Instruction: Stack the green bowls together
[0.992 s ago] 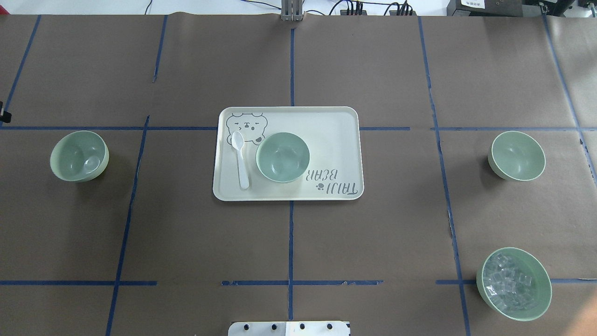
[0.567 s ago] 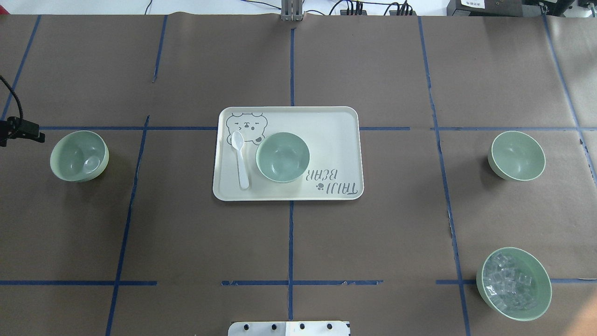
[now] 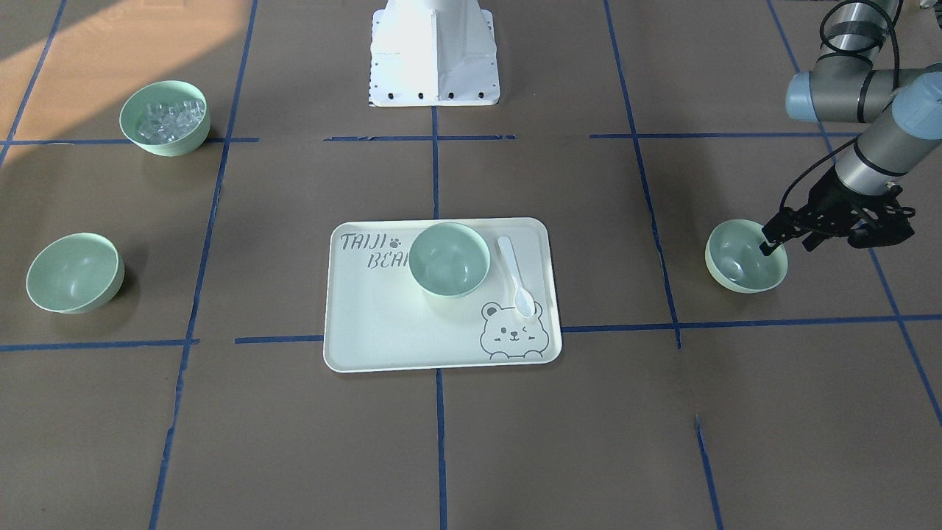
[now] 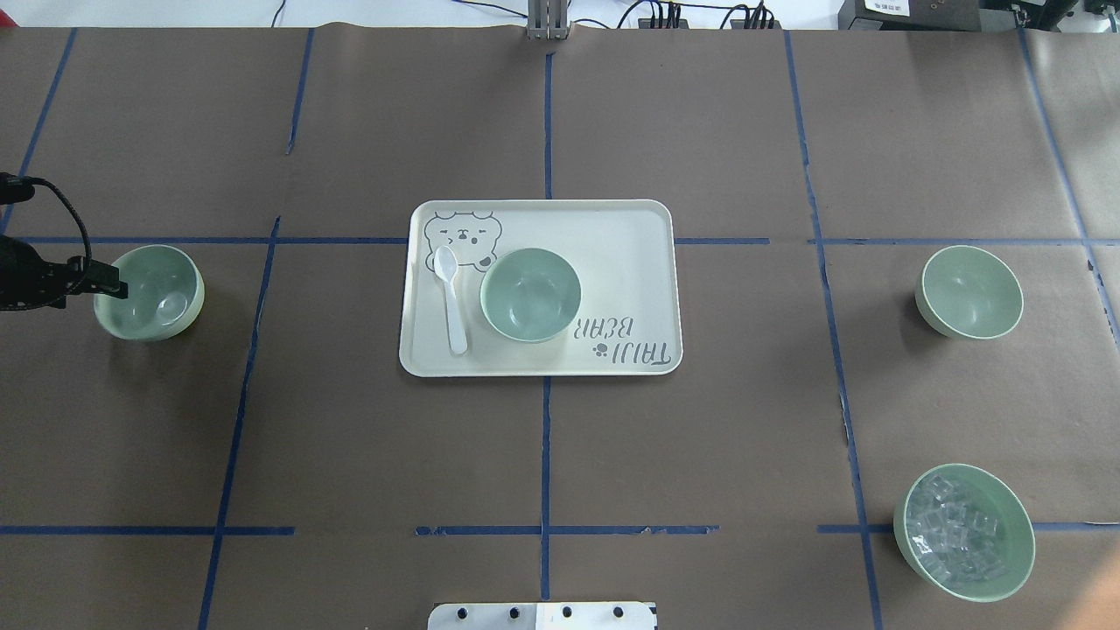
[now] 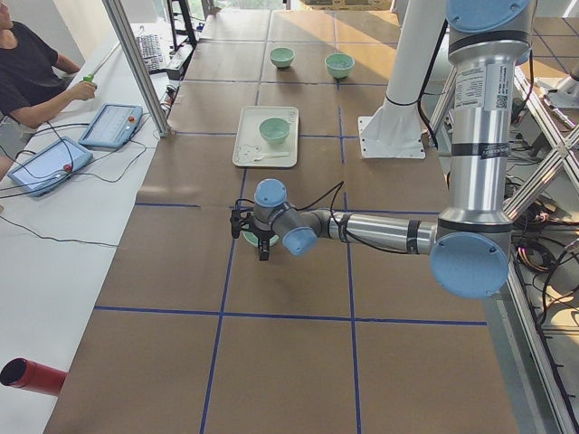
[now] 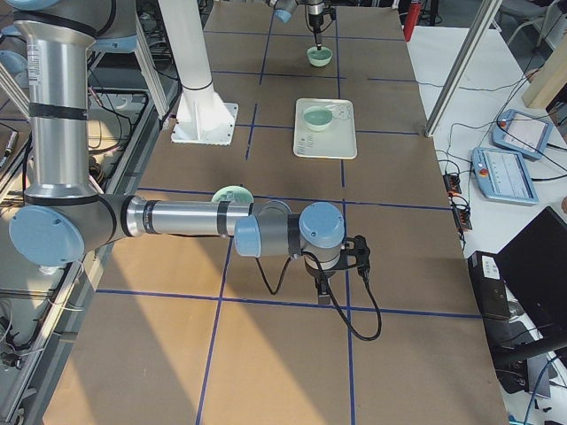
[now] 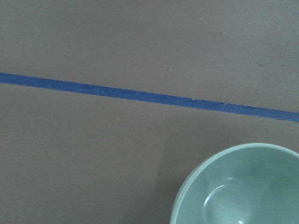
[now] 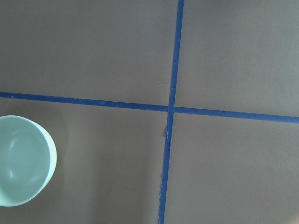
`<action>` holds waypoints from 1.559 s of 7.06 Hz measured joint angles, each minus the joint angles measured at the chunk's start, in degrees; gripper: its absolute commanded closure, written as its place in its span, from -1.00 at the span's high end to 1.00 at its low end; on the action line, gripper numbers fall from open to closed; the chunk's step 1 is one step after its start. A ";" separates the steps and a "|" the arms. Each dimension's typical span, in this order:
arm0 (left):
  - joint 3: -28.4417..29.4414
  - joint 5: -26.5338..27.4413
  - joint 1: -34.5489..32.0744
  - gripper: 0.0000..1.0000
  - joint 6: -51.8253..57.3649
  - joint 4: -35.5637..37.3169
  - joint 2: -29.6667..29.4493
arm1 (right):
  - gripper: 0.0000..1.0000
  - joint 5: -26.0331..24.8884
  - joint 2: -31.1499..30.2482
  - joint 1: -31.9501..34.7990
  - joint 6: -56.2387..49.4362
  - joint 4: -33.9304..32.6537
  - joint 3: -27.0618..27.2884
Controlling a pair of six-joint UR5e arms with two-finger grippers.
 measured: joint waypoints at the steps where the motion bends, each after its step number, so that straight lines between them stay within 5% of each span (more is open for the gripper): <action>1: 0.50 0.80 0.54 0.03 -0.23 -0.46 0.00 | 1.00 0.26 0.03 0.00 0.03 0.07 -0.04; 3: 1.01 1.31 0.94 -0.79 -0.33 -0.68 -0.01 | 1.00 0.65 -0.07 -0.16 0.08 0.38 -0.13; 4: 1.05 1.30 1.06 -1.00 -0.33 -0.73 -0.09 | 1.00 0.69 -0.06 -0.39 0.11 0.48 -0.11; 8: -1.48 -0.67 1.29 -1.00 -0.34 0.28 -0.19 | 1.00 1.27 0.28 -1.76 5.06 0.47 -0.15; 11: -9.21 -8.03 -1.93 -1.00 -0.47 11.84 -2.08 | 1.00 1.88 1.91 -6.97 15.64 5.24 -0.38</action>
